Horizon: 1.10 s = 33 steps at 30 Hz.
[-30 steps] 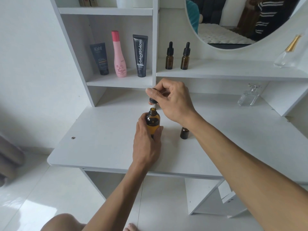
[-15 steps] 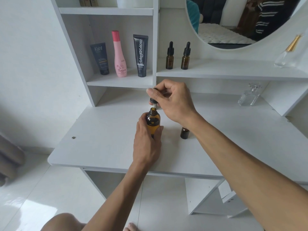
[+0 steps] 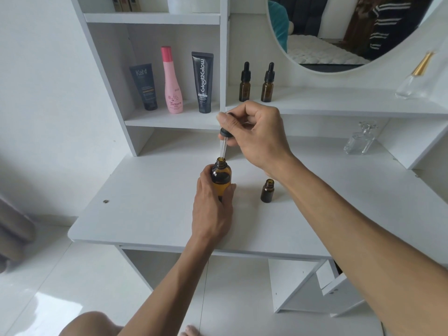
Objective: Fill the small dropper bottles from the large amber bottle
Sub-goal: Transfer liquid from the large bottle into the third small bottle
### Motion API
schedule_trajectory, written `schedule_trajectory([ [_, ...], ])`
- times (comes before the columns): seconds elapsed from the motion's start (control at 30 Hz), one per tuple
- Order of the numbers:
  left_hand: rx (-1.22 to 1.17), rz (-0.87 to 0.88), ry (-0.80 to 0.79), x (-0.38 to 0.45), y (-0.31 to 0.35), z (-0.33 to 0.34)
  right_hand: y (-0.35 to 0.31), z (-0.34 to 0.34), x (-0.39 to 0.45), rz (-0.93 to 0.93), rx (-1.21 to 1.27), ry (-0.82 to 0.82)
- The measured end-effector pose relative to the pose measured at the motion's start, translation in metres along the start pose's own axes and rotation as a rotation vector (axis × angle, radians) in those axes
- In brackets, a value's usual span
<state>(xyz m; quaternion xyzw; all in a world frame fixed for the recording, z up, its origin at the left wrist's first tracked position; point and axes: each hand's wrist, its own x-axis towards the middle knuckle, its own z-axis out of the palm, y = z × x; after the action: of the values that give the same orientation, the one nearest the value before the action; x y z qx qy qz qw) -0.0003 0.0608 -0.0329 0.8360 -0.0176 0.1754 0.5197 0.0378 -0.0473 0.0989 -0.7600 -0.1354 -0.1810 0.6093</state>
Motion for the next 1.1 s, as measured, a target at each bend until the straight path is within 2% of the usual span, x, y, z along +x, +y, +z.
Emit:
schedule_trajectory([
  [0.53,0.000,0.000,0.002,0.001,-0.002,0.001,-0.025,-0.026,0.005,-0.008,0.152,0.112],
  [1.1,-0.006,0.020,0.015,0.003,-0.010,0.004,0.001,-0.074,-0.013,0.083,0.097,0.223],
])
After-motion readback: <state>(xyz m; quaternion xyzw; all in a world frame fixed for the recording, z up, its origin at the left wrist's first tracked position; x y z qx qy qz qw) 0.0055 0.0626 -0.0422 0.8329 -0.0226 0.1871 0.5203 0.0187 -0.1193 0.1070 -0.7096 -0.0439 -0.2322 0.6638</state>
